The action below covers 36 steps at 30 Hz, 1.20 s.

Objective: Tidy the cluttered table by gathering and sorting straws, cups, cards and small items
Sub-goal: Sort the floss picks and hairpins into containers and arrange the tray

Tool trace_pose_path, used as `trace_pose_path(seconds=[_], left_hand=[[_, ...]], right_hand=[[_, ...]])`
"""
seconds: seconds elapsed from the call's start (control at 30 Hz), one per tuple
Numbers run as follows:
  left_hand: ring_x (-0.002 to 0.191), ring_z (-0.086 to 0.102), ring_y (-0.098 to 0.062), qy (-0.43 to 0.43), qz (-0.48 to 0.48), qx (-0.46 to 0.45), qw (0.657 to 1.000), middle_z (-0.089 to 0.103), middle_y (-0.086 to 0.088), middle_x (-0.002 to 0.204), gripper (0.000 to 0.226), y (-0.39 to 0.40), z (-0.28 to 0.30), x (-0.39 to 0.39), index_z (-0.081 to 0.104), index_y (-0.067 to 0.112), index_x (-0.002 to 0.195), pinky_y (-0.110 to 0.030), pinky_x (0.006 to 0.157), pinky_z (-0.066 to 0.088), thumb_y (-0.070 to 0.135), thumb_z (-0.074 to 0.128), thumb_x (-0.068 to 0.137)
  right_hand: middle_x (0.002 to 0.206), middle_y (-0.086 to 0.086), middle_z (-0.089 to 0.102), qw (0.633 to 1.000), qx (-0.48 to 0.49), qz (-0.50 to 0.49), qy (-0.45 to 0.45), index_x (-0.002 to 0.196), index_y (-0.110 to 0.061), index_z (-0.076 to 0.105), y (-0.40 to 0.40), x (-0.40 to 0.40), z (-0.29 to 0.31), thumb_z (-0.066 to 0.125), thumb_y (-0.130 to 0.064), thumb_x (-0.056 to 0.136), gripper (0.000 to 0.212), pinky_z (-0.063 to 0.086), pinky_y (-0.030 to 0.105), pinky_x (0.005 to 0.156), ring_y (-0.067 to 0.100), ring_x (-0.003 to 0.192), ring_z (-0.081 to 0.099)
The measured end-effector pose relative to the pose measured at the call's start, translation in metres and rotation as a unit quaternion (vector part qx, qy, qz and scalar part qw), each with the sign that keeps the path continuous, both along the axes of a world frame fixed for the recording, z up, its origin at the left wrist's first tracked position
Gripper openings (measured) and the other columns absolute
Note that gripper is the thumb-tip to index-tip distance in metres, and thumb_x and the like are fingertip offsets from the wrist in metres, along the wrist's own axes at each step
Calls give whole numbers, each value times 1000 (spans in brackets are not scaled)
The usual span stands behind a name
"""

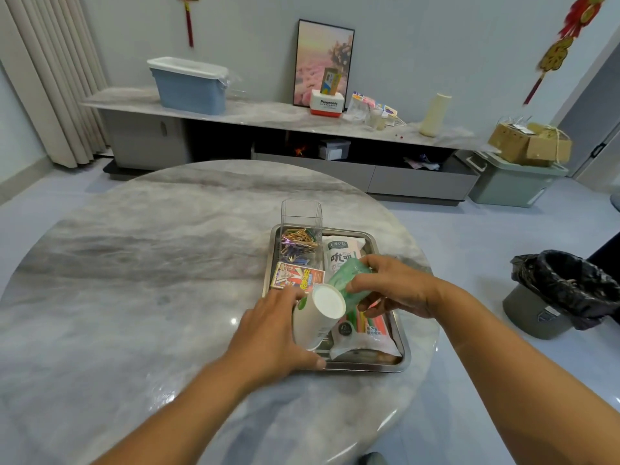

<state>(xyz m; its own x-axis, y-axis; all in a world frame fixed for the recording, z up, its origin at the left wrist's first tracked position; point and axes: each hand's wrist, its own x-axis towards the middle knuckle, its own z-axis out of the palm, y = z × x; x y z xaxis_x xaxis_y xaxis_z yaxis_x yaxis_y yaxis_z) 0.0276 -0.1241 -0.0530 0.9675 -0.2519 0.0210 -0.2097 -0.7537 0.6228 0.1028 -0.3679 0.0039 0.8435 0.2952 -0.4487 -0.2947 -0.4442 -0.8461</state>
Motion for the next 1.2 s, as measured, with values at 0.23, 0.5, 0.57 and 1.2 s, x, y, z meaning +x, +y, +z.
trace_pose_path(seconds=[0.23, 0.5, 0.57, 1.2], left_hand=[[97, 64, 3, 2, 118, -265, 957, 63, 25, 109, 72, 10, -19, -8, 47, 49, 115, -18, 71, 52, 49, 87, 56], [99, 66, 5, 4, 159, -342, 926, 68, 29, 110, 75, 32, -23, -7, 53, 44, 117, -21, 78, 53, 28, 97, 59], [98, 68, 1, -3, 195, -374, 907, 70, 23, 110, 73, 32, -27, -8, 56, 38, 118, -24, 78, 55, 23, 98, 60], [95, 74, -36, 377, 181, -745, 520, 75, -18, 108, 62, -3, 66, 7, 64, 10, 125, -50, 89, 57, 47, 80, 78]], right_hand=[[103, 15, 76, 999, -42, -3, 24, 125, -13, 52, -3, -10, -7, 76, -22, 86, 47, 57, 29, 63, 23, 79, 72], [113, 8, 65, 983, -164, 77, -30, 123, -20, 49, 37, -32, -25, 89, -30, 71, 66, 63, 40, 80, 28, 97, 72], [108, 0, 62, 968, -227, 76, -70, 118, -27, 50, 44, -37, -28, 87, -41, 65, 65, 61, 33, 71, 19, 95, 66], [158, -14, 26, 932, -132, 159, -299, 150, -60, 15, 81, -35, 60, 93, -41, 64, 118, 43, 19, 101, 8, 141, 34]])
